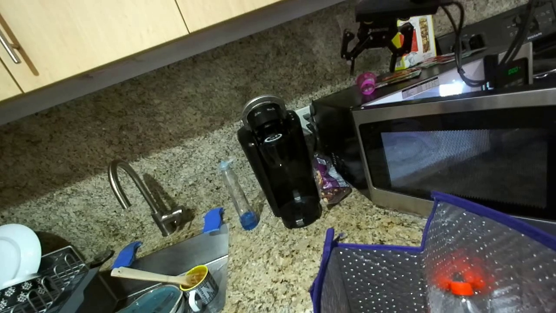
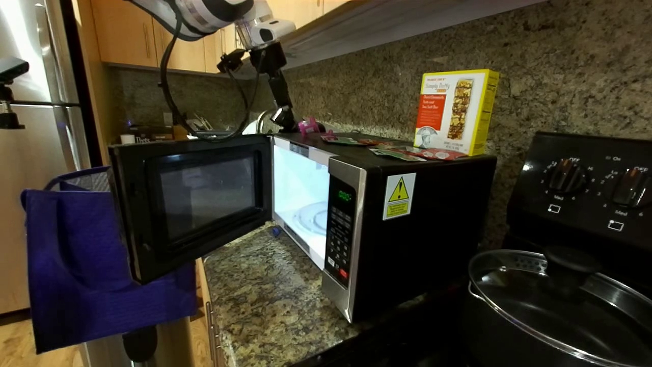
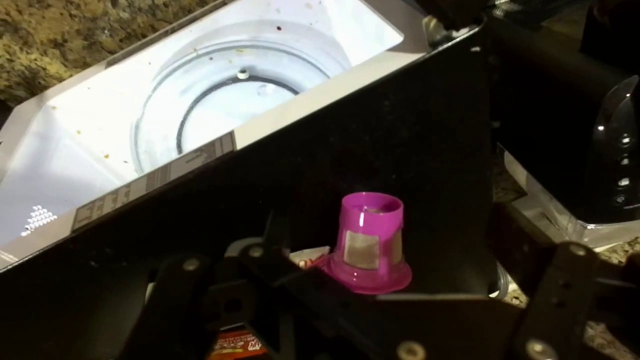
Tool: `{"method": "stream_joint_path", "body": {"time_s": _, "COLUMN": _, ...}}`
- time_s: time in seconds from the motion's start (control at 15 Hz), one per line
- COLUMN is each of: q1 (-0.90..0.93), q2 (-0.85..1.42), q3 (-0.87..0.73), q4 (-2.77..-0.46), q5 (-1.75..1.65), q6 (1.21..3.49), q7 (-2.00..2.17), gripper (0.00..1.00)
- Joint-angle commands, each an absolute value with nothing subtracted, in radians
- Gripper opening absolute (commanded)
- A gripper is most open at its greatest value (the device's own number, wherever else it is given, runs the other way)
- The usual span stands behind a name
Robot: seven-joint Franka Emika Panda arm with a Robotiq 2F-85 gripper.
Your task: Pick the bottle on the microwave and put it in the bag
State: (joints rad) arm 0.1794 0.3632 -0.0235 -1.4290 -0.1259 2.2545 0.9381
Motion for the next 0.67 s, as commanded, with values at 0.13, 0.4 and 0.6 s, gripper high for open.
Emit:
{"method": "stream_joint_path", "body": {"time_s": 0.13, "q1": 0.214, "q2": 0.398, "q3": -0.054, "q4": -1.412, "q5": -0.223, "q6": 2.311, "q7": 0.99, "gripper": 1.0}}
{"method": "stream_joint_path", "body": {"time_s": 0.4, "q1": 0.228, "q2": 0.432, "q3": -0.078, "q4": -1.404, "q5": -0.283, "q6": 2.346, "q7": 0.998, "gripper": 1.0}}
{"method": "stream_joint_path", "body": {"time_s": 0.6, "q1": 0.226, "q2": 0.457, "q3": -0.083, "q4": -1.365, "q5": -0.275, "q6": 2.323, "q7": 0.995, "gripper": 1.0}}
